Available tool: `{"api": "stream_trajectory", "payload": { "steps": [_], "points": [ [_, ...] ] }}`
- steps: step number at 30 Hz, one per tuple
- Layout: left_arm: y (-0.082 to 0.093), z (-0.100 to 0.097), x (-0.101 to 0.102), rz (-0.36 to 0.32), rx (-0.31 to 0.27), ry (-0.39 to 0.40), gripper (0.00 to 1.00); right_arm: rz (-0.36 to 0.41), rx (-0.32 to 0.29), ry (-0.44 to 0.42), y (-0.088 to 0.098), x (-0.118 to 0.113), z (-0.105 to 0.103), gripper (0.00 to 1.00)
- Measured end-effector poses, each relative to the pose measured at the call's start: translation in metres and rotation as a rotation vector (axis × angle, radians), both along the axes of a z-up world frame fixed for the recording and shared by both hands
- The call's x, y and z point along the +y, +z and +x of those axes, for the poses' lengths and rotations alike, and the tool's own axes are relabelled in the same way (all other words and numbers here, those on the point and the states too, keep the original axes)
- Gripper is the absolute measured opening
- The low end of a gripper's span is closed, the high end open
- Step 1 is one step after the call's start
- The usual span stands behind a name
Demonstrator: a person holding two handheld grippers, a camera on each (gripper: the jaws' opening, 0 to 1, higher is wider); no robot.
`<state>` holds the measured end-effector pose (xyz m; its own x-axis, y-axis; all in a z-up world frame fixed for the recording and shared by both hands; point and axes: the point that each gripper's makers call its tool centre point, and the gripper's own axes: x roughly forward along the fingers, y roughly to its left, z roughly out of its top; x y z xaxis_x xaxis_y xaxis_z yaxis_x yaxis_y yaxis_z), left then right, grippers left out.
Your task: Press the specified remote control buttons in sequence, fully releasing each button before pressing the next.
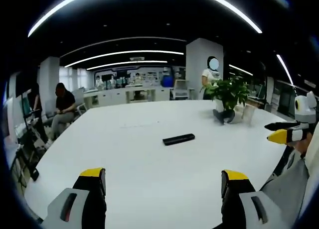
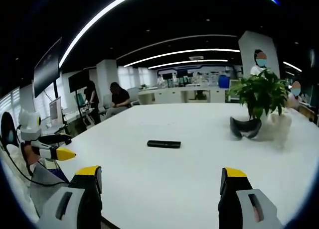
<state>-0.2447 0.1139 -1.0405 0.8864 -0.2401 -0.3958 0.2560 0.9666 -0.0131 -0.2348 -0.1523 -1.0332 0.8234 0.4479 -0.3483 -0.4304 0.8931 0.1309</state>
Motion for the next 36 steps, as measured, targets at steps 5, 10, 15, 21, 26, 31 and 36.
{"api": "stream_trajectory", "payload": {
  "steps": [5,10,15,21,26,31,36],
  "points": [
    [0.0023,0.0019,0.001,0.006,-0.007,-0.003,0.99,0.003,-0.001,-0.003,0.0003,-0.0008,0.0003,0.99],
    [0.0013,0.0015,0.0005,0.013,-0.002,-0.006,0.99,0.002,0.0,-0.002,0.0,-0.0005,0.0002,0.99],
    [0.0018,0.0022,-0.002,0.011,-0.002,-0.01,0.99,0.003,0.004,0.001,-0.0003,0.0002,0.0,0.99],
    [0.0017,0.0037,-0.0051,0.019,-0.001,-0.021,0.99,-0.005,0.006,0.003,-0.0011,0.0002,0.0003,0.99],
    [-0.0002,0.0043,-0.0044,0.036,0.007,-0.028,0.99,-0.003,0.008,0.002,-0.0011,0.0001,0.0007,0.98],
    [0.0008,0.005,-0.0046,0.022,0.006,-0.025,0.99,-0.005,0.012,0.006,-0.0024,0.0013,0.0004,0.98],
    [0.0007,0.0058,-0.0045,0.024,0.006,-0.025,0.99,-0.004,0.016,0.0,-0.0036,-0.0007,0.0004,0.98]
  ]
}}
